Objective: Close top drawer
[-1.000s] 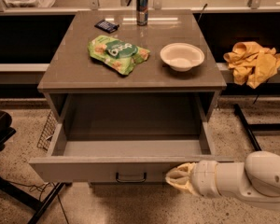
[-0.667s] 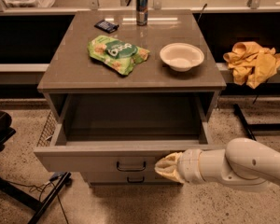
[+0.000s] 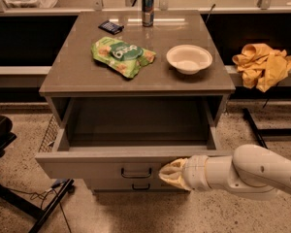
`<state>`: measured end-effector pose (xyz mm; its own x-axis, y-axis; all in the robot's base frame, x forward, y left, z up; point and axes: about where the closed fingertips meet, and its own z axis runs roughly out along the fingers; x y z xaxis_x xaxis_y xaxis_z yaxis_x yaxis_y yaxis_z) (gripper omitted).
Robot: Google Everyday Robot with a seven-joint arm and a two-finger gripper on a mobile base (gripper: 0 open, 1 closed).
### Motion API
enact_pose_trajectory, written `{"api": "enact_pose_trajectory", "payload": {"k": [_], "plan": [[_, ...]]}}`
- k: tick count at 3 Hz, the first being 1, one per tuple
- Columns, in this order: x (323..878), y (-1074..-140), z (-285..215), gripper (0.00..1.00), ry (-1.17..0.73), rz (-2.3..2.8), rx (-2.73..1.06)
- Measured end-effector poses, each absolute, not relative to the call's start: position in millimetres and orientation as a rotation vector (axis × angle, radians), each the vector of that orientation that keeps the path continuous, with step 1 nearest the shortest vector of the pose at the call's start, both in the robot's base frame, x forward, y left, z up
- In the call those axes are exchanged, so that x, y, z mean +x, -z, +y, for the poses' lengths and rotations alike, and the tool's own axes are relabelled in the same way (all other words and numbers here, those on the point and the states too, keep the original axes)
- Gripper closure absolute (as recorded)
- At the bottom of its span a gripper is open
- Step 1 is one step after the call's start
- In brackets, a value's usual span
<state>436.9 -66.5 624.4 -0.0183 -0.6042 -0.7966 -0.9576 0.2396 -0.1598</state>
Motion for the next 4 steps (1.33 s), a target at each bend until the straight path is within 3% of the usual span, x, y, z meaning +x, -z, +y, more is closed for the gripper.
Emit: {"api": "enact_pose_trajectory", "payload": {"k": [2,3,4], "plan": [[462.2,-620.4,-63.5,1.0,-0.545,1.691,-1.445],[525.3,-622.1,-60.7,1.0,-0.525,1.652,-1.399],[538.0,-622.0,-60.4,1.0,-0.521,1.643,-1.39]]}}
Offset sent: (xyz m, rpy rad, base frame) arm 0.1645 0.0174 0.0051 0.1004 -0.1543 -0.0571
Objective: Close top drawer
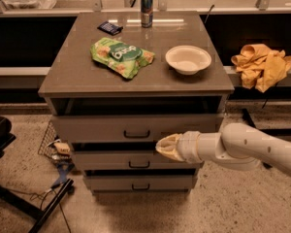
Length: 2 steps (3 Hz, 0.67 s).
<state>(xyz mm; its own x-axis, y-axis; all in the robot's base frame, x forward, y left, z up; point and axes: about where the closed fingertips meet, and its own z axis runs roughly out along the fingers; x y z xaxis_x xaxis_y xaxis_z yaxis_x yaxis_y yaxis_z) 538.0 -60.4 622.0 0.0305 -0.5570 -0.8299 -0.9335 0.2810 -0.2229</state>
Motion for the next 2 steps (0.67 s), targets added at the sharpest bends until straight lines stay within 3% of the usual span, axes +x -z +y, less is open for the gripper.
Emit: {"api": "enact_pose_trajectory", "payload": {"k": [2], "plan": [[608.4,-627.4,-65.6,1.0,-0.482,1.603,-1.342]]}}
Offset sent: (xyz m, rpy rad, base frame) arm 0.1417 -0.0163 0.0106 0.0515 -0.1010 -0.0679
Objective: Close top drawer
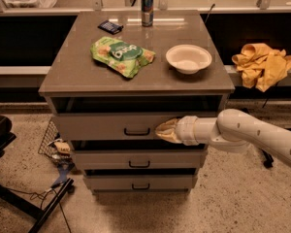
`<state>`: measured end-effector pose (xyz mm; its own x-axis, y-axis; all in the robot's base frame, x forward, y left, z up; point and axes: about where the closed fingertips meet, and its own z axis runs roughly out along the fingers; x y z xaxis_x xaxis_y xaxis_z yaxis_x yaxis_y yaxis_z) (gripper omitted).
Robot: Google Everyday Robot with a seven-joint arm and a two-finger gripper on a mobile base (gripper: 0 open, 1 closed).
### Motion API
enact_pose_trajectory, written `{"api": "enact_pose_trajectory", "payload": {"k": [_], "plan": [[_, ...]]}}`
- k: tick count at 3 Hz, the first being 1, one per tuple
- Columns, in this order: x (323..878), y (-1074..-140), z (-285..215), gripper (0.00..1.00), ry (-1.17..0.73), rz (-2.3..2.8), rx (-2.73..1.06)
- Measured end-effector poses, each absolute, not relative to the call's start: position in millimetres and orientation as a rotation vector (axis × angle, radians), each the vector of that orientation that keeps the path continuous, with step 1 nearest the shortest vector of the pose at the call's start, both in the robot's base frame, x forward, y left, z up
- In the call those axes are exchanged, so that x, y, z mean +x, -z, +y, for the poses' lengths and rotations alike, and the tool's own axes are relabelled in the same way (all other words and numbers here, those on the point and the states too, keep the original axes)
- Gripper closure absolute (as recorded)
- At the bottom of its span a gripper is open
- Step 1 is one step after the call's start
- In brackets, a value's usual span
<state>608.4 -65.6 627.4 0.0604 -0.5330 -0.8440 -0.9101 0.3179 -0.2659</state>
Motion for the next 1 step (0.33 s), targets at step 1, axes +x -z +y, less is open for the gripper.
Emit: {"api": "enact_pose_trajectory", "payload": {"k": [1], "plan": [[608.4,-627.4,-65.6,1.0,-0.482,1.603,-1.342]]}}
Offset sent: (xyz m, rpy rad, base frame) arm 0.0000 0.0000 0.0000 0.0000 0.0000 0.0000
